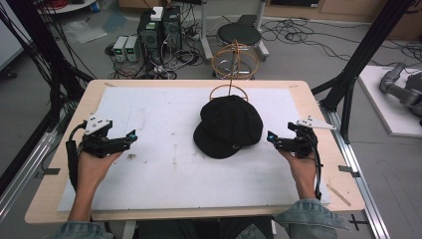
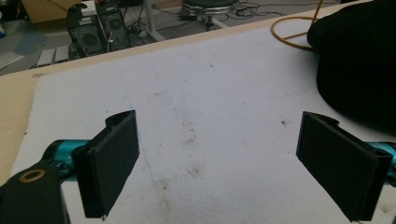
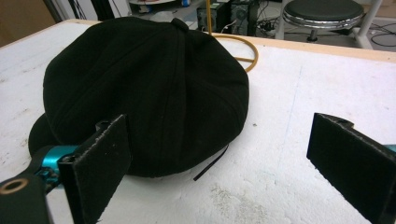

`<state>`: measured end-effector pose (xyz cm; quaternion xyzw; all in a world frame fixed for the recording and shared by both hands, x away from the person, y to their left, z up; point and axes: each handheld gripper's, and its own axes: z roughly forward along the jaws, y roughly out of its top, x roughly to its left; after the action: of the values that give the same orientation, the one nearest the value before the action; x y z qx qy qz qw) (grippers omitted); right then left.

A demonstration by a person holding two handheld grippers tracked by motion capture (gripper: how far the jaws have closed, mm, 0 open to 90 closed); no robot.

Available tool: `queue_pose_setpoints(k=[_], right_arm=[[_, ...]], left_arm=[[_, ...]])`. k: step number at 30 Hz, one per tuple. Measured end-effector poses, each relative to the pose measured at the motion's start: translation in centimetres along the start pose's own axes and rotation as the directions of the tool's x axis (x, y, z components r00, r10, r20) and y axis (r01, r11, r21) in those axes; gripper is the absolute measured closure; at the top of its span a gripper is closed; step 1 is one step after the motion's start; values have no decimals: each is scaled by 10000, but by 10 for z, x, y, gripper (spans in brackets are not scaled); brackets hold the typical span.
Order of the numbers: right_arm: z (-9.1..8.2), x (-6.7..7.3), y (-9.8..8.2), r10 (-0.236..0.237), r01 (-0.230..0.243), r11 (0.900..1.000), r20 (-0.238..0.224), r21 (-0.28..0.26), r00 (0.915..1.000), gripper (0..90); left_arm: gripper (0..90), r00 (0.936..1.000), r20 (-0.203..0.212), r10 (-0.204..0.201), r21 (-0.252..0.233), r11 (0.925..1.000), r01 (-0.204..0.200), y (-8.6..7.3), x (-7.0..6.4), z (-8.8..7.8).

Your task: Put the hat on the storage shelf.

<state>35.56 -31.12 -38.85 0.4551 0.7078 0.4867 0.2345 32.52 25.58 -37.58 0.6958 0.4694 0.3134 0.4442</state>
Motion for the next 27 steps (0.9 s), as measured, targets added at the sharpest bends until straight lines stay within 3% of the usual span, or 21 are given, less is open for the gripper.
queue_pose_setpoints(k=[10, 20, 27], right_arm=[[-1, 1, 2, 129, -131, 9996, -85, -261, 9999, 66], [0, 3, 20, -53, 39, 9968, -175, -797, 9998, 66], [14, 11, 31, -115, 50, 9937, -575, -1122, 9983, 65]], left_arm=[[136, 10000, 27, -28, -57, 10000, 28, 2, 0, -1], [136, 10000, 43, 5, -170, 9999, -4, 4, 0, -3], [136, 9999, 97, 37, -132, 9999, -36, 4, -1, -2]])
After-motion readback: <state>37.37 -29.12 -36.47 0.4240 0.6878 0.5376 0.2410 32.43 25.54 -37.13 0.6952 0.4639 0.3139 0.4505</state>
